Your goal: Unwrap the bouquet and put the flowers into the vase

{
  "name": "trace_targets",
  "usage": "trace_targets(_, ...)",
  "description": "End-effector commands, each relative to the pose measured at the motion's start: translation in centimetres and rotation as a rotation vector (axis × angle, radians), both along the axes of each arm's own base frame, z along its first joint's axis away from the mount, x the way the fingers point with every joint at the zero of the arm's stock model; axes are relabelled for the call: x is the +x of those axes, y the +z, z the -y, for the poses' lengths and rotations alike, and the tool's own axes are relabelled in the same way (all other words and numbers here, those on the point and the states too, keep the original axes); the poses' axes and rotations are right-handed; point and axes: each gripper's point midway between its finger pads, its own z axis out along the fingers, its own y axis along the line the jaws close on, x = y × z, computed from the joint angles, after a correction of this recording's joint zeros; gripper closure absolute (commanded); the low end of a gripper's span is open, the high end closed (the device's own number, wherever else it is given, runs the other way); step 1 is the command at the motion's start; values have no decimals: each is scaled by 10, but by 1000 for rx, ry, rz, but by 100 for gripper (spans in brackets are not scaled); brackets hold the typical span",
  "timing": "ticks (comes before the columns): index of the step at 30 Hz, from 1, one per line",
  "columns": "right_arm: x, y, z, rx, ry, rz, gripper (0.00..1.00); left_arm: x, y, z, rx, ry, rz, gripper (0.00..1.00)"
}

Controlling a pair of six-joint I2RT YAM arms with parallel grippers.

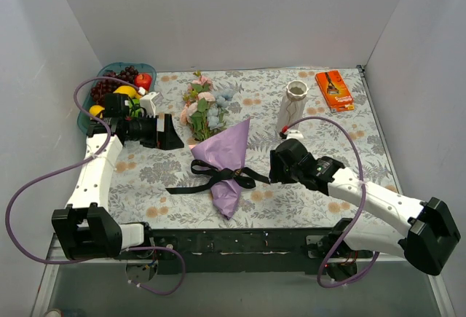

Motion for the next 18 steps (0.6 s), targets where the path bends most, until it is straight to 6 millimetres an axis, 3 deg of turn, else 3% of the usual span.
trace_targets(1, 10, 6, -20, -26, 46, 72, 36, -23, 8, 13, -27, -126, 38, 2)
trace_targets(5, 16, 6, -30, -161, 126, 127, 37, -28, -5, 17, -13, -171, 19, 2)
trace_targets(9, 26, 0, -37, -255, 193, 201, 37, -52, -12, 40, -14, -313, 30, 2)
trace_targets(14, 39, 14, -67, -188, 307, 312, 37, -73, -29, 49, 20, -409, 45, 2)
trace_targets(18, 37, 13, -96, -128, 433, 325, 38, -78, -36, 58, 40, -473, 36, 2)
